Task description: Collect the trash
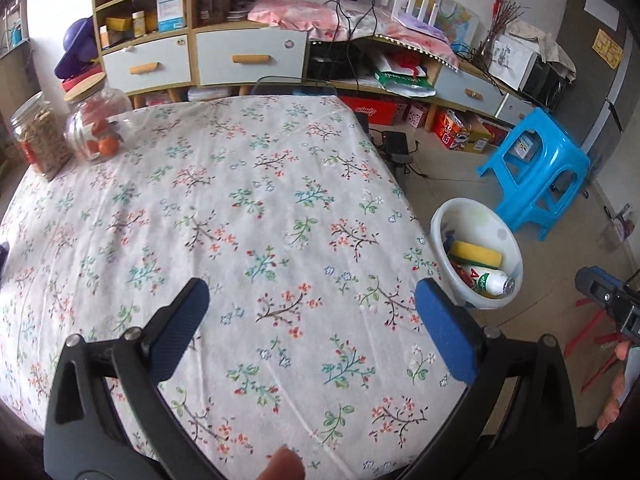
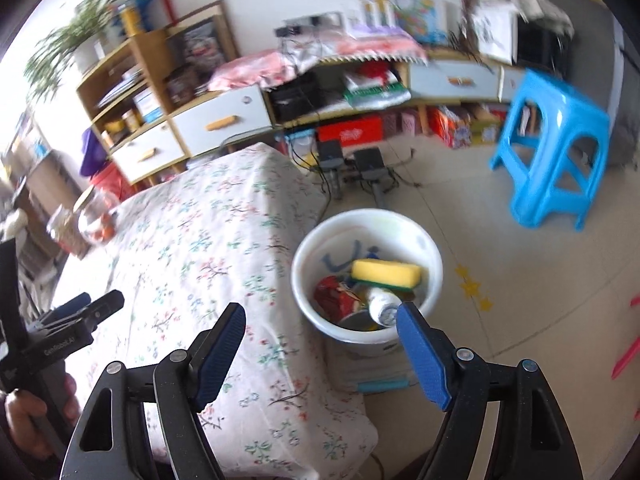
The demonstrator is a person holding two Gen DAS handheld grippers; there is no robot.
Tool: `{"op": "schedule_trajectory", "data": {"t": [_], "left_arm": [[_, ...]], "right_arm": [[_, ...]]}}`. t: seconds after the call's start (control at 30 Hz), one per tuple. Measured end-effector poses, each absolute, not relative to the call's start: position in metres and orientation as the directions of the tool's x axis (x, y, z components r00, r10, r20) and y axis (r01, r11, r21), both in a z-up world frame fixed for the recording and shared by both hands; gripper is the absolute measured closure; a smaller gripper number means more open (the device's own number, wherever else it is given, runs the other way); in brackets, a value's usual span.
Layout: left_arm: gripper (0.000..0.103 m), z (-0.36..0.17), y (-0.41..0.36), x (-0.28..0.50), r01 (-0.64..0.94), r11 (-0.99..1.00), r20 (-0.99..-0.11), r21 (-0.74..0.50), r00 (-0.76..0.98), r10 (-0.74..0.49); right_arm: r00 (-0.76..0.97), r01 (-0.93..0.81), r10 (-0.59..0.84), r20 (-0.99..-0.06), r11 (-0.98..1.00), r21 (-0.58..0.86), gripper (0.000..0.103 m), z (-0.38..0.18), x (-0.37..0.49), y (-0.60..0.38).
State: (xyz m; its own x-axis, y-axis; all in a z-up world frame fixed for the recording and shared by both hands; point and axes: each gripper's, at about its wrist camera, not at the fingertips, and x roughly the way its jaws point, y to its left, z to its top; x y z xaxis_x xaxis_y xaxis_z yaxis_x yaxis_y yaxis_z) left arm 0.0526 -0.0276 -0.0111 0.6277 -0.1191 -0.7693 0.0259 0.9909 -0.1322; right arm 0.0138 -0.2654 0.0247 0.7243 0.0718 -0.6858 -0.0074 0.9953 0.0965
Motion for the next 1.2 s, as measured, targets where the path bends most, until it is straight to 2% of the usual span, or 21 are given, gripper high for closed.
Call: {"op": "schedule_trajectory", "data": {"t": [0.03,0.17,0.4,0.57,0.77,1.2], "left_arm": [[0.001,-0.011,-0.024,0.047,0.019,0.992,-0.763,-0.126,0.637,-0.109],[0.001,-0.006,-0.006,0.019,-0.066,0.996,-0.708,-0.066,0.706,-0.001],[0.001,-0.009,0.008,-0.008,-0.117,0.993,-0.689,-0.012,0.721,0.076],[0.001,-0.008,0.013,-0.017,-0.143,0.989,-0.688,-0.039,0.721,0.078],[0.001,-0.009,0.01,-0.017,-0.143,0.989,-0.689,-0.033,0.72,0.082],[0.001,-0.014,0.007,-0.02,-0.125,0.992,-0.707,-0.029,0.704,0.068]], "right_arm": [[0.744,-0.016,0.065,-0.665,0.997,0.08,0.017,0.026,0.008,-0.258],[0.795,-0.056,0.06,-0.604,0.998,0.026,0.015,0.025,-0.01,-0.23],[0.809,-0.153,0.098,-0.58,0.987,-0.045,0.015,0.007,-0.027,-0.185],[0.806,-0.202,0.107,-0.582,0.974,-0.1,0.015,-0.002,-0.029,-0.162],[0.779,-0.208,0.128,-0.614,0.976,-0.06,0.015,-0.008,-0.021,-0.16],[0.776,-0.229,0.141,-0.614,0.971,-0.066,0.015,-0.008,-0.022,-0.153]]}}
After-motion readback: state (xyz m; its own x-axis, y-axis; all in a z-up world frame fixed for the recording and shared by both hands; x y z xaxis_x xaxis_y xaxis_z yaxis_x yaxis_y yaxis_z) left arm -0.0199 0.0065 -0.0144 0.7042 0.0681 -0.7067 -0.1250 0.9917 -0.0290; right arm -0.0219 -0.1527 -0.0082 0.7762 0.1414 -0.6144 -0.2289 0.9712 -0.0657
